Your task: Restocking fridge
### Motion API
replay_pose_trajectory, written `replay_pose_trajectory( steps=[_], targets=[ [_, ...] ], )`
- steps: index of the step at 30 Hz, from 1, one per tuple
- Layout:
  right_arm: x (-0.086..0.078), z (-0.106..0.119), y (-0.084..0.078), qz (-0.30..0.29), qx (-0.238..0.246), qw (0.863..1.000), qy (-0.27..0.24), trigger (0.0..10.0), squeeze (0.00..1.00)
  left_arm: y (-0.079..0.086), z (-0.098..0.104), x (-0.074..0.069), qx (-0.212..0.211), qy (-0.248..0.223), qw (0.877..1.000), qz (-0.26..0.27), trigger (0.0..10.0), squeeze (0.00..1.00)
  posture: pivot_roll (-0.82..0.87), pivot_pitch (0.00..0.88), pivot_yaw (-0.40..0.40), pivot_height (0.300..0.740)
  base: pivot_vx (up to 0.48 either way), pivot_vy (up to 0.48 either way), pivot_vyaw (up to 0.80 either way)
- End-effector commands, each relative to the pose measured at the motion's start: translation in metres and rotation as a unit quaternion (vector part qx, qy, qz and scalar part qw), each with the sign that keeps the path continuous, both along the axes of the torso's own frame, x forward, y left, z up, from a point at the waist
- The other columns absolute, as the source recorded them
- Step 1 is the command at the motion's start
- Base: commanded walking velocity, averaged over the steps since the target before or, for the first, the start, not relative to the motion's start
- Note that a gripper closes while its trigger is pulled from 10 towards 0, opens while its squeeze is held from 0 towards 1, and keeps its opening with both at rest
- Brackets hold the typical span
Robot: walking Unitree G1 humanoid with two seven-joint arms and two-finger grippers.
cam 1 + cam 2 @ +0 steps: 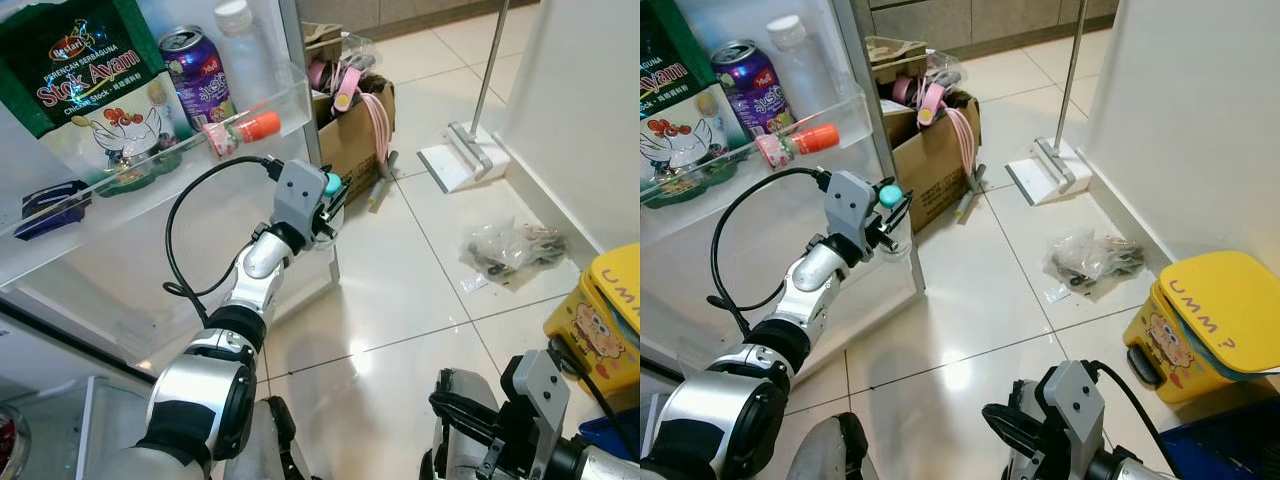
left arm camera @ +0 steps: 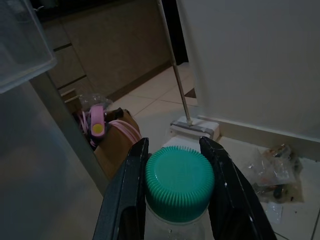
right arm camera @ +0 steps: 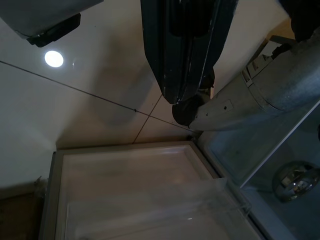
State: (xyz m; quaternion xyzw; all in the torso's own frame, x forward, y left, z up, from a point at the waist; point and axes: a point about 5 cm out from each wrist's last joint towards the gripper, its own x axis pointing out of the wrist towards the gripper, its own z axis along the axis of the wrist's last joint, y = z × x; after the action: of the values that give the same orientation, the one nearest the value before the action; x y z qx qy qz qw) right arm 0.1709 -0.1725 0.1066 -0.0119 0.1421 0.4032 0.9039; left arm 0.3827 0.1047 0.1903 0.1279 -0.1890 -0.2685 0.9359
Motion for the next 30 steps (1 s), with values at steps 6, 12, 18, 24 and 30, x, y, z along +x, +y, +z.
replay_pose_trajectory(
  steps=[6, 12, 18, 24, 30],
  targets=[
    [-0.005, 0.000, 0.002, 0.004, 0.001, 1.000, 0.012, 10.0, 0.00, 0.018, -0.057, -0.007, 0.044, 0.137, 0.988, 0.046, 10.0, 0.00, -0.18, 0.361, 0.090, 0.417, 0.000, 0.000, 0.00],
    [-0.005, 0.001, 0.001, 0.000, 0.000, 1.000, 0.012, 10.0, 0.00, 0.026, -0.055, -0.003, 0.055, 0.136, 0.985, 0.090, 10.0, 0.00, -0.18, 0.359, 0.093, 0.417, 0.000, 0.000, 0.00],
    [-0.006, 0.002, 0.001, -0.004, 0.001, 1.000, 0.014, 10.0, 0.00, 0.036, -0.047, 0.002, 0.058, 0.123, 0.982, 0.134, 10.0, 0.00, -0.18, 0.357, 0.097, 0.417, 0.000, 0.000, 0.00],
    [-0.006, 0.001, 0.001, -0.007, 0.000, 1.000, 0.015, 10.0, 0.00, 0.040, -0.036, 0.006, 0.046, 0.109, 0.983, 0.141, 10.0, 0.00, -0.18, 0.356, 0.098, 0.417, 0.000, 0.000, 0.00],
    [-0.005, 0.001, 0.002, -0.008, 0.001, 1.000, 0.015, 10.0, 0.00, 0.034, -0.018, 0.008, -0.011, 0.091, 0.993, 0.079, 10.0, 0.00, -0.18, 0.350, 0.103, 0.417, 0.000, 0.000, 0.00]
  ],
)
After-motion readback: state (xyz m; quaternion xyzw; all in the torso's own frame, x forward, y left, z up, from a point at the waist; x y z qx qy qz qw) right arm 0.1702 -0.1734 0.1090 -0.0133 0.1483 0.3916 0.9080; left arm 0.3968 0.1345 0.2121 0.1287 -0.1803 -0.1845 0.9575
